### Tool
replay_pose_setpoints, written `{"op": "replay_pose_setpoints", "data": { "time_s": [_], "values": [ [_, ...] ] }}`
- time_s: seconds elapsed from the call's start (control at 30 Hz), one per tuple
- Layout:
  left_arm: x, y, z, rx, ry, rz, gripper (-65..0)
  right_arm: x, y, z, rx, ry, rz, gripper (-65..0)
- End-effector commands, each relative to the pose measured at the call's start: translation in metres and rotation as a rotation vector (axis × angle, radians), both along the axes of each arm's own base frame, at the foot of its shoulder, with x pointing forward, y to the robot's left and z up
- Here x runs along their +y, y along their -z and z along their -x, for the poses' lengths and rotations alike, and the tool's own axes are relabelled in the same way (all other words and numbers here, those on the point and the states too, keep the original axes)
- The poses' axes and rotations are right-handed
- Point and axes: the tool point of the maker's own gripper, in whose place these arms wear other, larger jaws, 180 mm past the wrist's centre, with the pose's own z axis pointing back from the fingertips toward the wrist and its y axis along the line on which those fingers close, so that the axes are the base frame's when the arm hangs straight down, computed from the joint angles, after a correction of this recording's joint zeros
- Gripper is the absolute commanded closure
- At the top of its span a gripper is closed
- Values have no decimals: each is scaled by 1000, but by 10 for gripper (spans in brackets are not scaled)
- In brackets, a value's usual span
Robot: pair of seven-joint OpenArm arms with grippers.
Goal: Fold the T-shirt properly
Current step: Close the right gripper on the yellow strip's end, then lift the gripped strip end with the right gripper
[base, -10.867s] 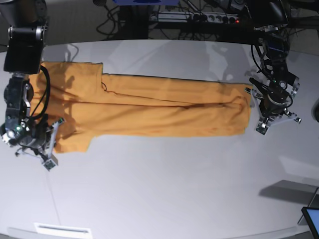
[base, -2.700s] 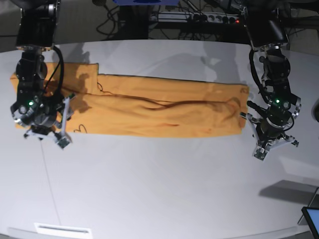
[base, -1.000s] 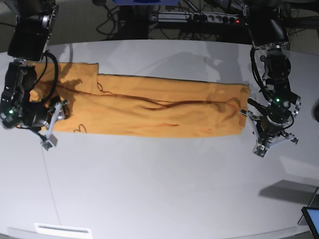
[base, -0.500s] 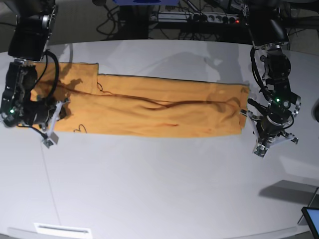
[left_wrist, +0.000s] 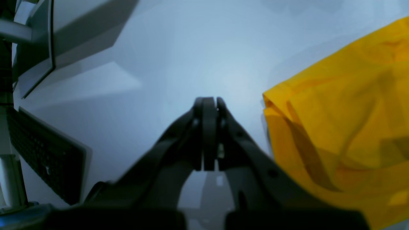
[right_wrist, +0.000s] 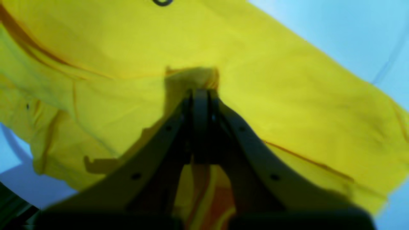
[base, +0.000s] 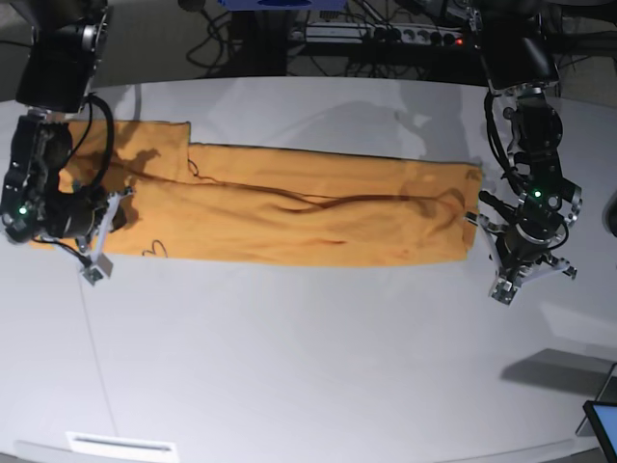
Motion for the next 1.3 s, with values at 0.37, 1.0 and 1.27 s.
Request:
{"op": "replay_pose_setpoints", "data": {
  "time_s": [0.37,1.0,1.27],
  "values": [
    [2,-15,-8,-48,8,-12,0,1,-32,7,-119,-39,58,-3],
    [2,-6,-6,-25,4,-4,0,13,-28,52,-103,-79,83,-3],
    [3,-2,-6,-15,2,2,0,17,-28,71,-97,-56,73,-3]
  ]
}}
